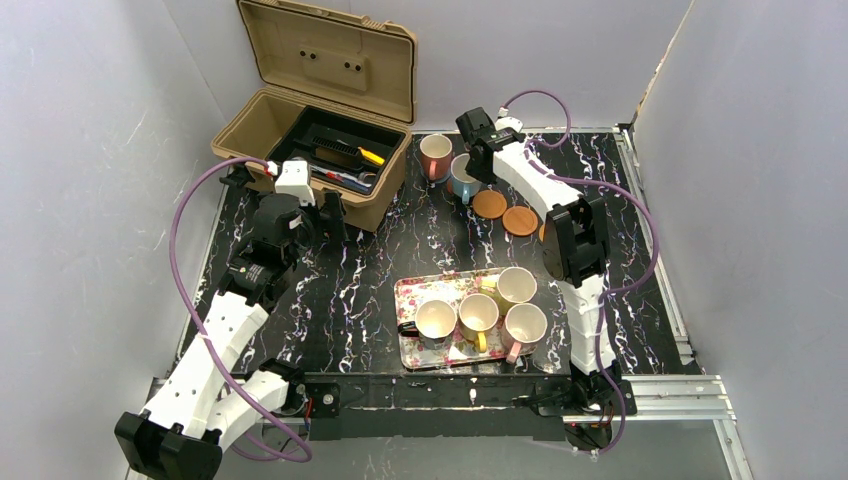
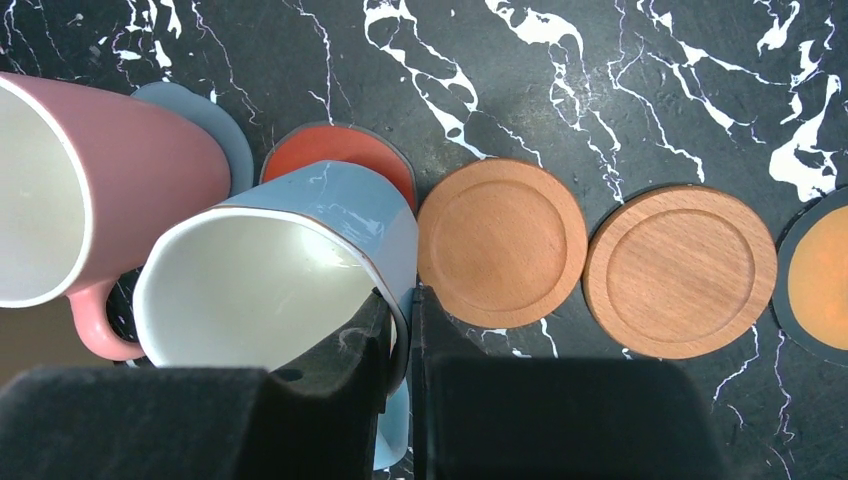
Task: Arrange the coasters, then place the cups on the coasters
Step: Place the cup on the coaster.
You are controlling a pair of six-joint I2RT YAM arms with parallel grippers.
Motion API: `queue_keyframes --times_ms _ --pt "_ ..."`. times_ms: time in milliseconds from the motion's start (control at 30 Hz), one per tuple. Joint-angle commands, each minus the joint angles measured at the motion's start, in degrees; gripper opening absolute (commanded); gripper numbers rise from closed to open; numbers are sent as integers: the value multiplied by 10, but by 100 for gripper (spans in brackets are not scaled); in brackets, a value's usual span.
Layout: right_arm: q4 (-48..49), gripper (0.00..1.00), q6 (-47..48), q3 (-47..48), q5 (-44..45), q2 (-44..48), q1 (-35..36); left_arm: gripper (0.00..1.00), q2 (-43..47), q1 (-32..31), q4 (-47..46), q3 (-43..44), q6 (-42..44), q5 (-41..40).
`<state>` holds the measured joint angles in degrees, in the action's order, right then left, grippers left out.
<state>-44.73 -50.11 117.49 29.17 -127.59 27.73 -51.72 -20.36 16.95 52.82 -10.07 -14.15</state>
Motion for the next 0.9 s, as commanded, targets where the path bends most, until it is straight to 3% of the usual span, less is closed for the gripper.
queue_keyframes --times_ms 0,867 --pt "45 1 1 45 8 8 -4 98 2 1 4 4 -1 0" --pt "56 1 5 63 -6 -19 -10 98 -2 2 6 5 0 0"
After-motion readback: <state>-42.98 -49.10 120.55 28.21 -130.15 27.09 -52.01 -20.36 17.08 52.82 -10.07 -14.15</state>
